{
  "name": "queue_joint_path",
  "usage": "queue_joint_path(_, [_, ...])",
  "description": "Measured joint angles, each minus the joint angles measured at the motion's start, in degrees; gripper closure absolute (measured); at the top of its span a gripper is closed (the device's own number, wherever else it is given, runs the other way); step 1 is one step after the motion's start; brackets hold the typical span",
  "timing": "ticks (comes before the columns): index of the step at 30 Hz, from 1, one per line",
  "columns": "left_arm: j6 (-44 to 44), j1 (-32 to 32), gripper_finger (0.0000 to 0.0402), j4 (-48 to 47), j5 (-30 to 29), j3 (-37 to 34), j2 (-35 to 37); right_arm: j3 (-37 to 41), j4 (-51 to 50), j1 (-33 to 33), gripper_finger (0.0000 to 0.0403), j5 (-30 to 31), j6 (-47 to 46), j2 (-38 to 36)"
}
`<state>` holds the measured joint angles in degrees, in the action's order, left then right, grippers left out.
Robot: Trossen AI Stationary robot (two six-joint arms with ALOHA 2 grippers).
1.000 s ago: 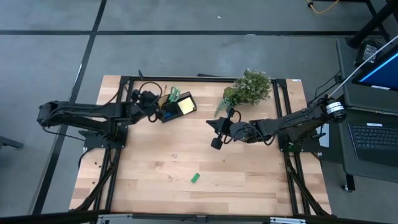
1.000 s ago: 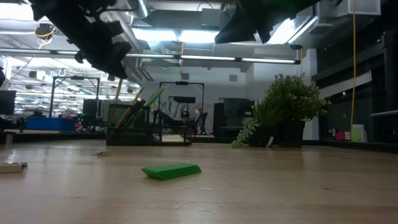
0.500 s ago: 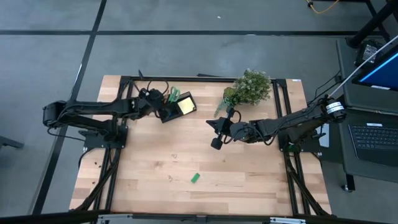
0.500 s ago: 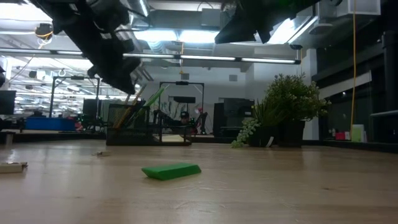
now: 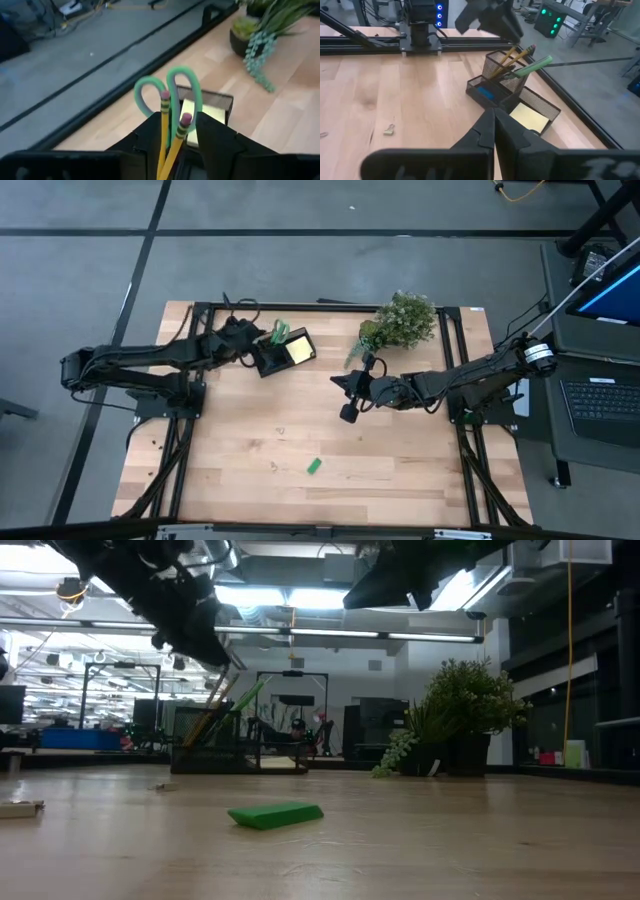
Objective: Pick and place office supplies into organizer
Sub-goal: Put the top white binder clip into the desk organizer
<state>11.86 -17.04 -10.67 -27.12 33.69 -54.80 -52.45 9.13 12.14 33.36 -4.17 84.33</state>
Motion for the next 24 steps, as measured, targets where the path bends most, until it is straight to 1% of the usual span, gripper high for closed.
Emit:
queue_joint_path(4, [-1.85, 0.26, 0.0284, 0.19, 0.20, 0.00, 4.23, 0.00, -0.01, 0.00, 0.0393, -0.01, 0.03, 0.00])
queue_joint_path(6, [-2.71, 0.96, 0.0286, 0.18, 1.67, 0.00, 6.75, 0.00, -0.01, 0.00, 0.0393, 0.00, 0.05, 0.00])
queue_joint_path(9, [-4.09, 2.82, 0.0289, 0.15, 7.32, 0.00, 10.56, 0.00, -0.03, 0.00, 0.0393, -0.02, 0.29, 0.00])
queue_joint_path(11, [-4.56, 4.50, 0.0292, 0.22, 13.08, 0.00, 12.66, -0.02, -0.20, 0.00, 0.0393, -0.49, 0.34, 0.00])
queue_joint_path(13, [-3.84, 6.54, 0.0295, 0.06, 18.02, 0.00, 14.34, -0.04, -0.47, -0.02, 0.0393, -3.22, 1.71, 0.00])
queue_joint_path(15, [-2.32, 8.94, 0.0298, -0.40, 20.62, 0.00, 15.59, -0.04, -0.34, 0.01, 0.0393, -8.06, 4.73, 0.00])
queue_joint_path(17, [-1.83, 11.84, 0.0304, -1.20, 21.91, 0.00, 16.41, -0.04, -0.02, 0.20, 0.0393, -13.38, 6.89, 0.00])
queue_joint_path(19, [-2.07, 15.19, 0.0311, -2.05, 22.11, 0.00, 16.74, -0.04, 0.03, 0.62, 0.0393, -16.49, 7.44, -0.02])
queue_joint_path(24, [-2.16, 23.75, 0.0336, -5.20, 20.60, 0.00, 16.17, -0.04, -1.62, 2.59, 0.0393, -17.02, 7.40, -0.02])
